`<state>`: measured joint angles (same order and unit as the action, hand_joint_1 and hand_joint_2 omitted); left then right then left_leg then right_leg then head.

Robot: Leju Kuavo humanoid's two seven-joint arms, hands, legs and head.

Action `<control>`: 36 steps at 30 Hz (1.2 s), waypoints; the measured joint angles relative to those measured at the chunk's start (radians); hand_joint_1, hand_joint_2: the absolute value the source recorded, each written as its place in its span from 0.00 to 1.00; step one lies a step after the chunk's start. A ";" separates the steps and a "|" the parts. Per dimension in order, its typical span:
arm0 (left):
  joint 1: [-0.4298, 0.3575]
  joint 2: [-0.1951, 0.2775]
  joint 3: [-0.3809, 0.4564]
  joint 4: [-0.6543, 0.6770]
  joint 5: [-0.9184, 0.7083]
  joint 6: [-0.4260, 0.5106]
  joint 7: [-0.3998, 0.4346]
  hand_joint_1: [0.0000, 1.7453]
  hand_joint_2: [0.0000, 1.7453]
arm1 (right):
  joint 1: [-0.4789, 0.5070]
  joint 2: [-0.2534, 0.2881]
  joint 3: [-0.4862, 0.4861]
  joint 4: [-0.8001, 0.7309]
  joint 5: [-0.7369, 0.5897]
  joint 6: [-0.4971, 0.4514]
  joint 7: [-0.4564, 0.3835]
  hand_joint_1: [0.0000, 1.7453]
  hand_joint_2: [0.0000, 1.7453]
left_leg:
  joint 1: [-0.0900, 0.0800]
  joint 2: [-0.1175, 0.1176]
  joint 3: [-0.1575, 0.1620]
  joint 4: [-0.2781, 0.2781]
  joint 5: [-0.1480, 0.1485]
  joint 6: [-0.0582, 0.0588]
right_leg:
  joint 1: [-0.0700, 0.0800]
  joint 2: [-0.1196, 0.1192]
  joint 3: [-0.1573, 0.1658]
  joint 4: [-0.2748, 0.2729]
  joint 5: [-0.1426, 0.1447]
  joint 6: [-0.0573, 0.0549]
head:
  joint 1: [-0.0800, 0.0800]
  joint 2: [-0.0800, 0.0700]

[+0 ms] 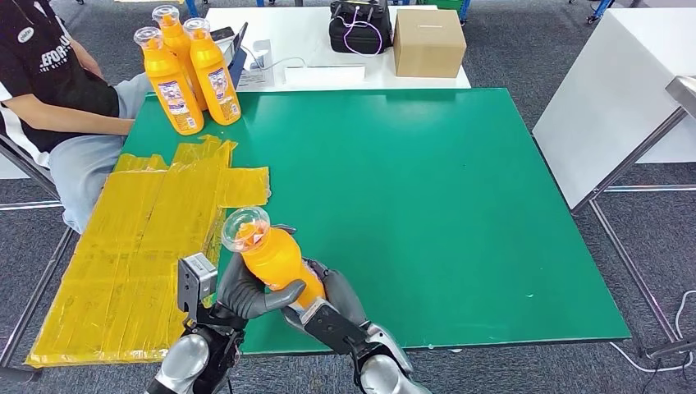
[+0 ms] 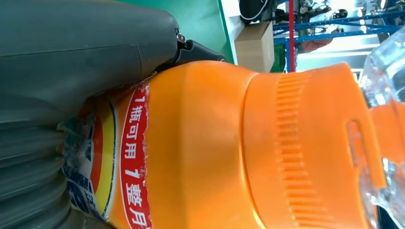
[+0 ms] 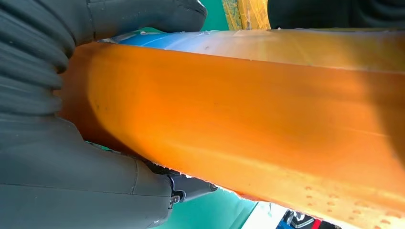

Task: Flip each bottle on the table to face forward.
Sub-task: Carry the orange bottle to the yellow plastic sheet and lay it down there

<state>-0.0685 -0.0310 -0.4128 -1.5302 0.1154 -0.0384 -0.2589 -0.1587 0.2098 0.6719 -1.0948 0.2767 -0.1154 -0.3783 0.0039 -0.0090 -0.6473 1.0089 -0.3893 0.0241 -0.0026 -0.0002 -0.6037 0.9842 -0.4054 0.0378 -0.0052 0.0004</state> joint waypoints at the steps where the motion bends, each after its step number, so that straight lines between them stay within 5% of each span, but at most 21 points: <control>1: 0.000 0.000 0.000 -0.001 0.001 0.003 -0.002 1.00 1.00 | 0.000 0.000 0.001 0.000 -0.001 -0.003 0.000 1.00 1.00 | 0.000 0.000 0.000 0.000 0.000 0.000 | 0.000 0.000 0.000 0.000 0.000 0.000 | 0.000 0.000; 3: 0.000 -0.001 0.002 -0.004 0.004 0.009 -0.004 1.00 1.00 | -0.001 0.000 0.003 0.000 -0.004 -0.006 -0.001 0.95 1.00 | 0.000 0.000 0.000 0.000 0.000 0.000 | 0.000 0.000 0.000 0.000 0.000 0.000 | 0.000 0.000; 7: -0.001 -0.002 0.006 -0.008 0.012 0.028 -0.009 1.00 1.00 | -0.005 0.000 0.005 0.000 -0.008 -0.012 -0.004 0.00 0.00 | 0.000 0.000 0.000 0.000 0.000 0.000 | 0.000 0.000 0.000 0.000 0.000 0.000 | 0.000 0.000; 12: -0.019 -0.002 0.042 -0.005 -0.157 0.212 -0.046 1.00 1.00 | 0.006 -0.002 -0.001 -0.017 -0.106 -0.002 -0.006 0.00 0.00 | 0.000 0.000 0.000 0.000 0.000 0.000 | 0.000 0.000 -0.001 0.000 0.000 0.000 | 0.000 0.000; 18: -0.143 0.021 0.138 0.139 -0.711 0.577 0.007 1.00 1.00 | 0.050 -0.014 -0.060 -0.125 -0.346 0.081 0.004 0.00 0.00 | 0.000 0.000 0.000 0.000 0.001 -0.001 | 0.000 0.000 -0.001 0.001 0.002 -0.001 | 0.000 0.000; 28: -0.213 0.037 0.205 0.291 -0.873 0.643 0.050 1.00 1.00 | 0.080 -0.027 -0.095 -0.235 -0.373 0.078 0.000 0.00 0.00 | 0.000 0.001 -0.003 0.000 0.002 -0.002 | 0.000 0.000 -0.004 0.000 0.003 -0.002 | 0.000 0.000; 32: -0.246 0.051 0.208 0.348 -1.252 0.713 0.190 1.00 1.00 | 0.091 -0.028 -0.095 -0.279 -0.349 0.011 -0.032 0.00 0.00 | 0.000 0.001 -0.003 0.000 0.002 -0.002 | 0.000 0.000 -0.005 0.001 0.003 -0.003 | 0.000 0.000; 36: -0.323 0.078 0.203 0.480 -1.631 0.711 0.347 1.00 1.00 | 0.093 -0.030 -0.085 -0.353 -0.296 -0.074 -0.058 0.00 1.00 | 0.000 0.001 -0.003 0.000 0.003 -0.003 | 0.000 0.000 -0.005 0.001 0.003 -0.003 | 0.000 0.000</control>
<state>-0.3919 0.0472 -0.2096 -1.0498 -1.5157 0.6730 0.0878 -0.0652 0.1800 0.5864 -1.4483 -0.0196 -0.1891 -0.4367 0.0044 -0.0079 -0.6506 1.0089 -0.3864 0.0215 -0.0023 -0.0005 -0.6088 0.9849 -0.4027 0.0352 -0.0051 0.0004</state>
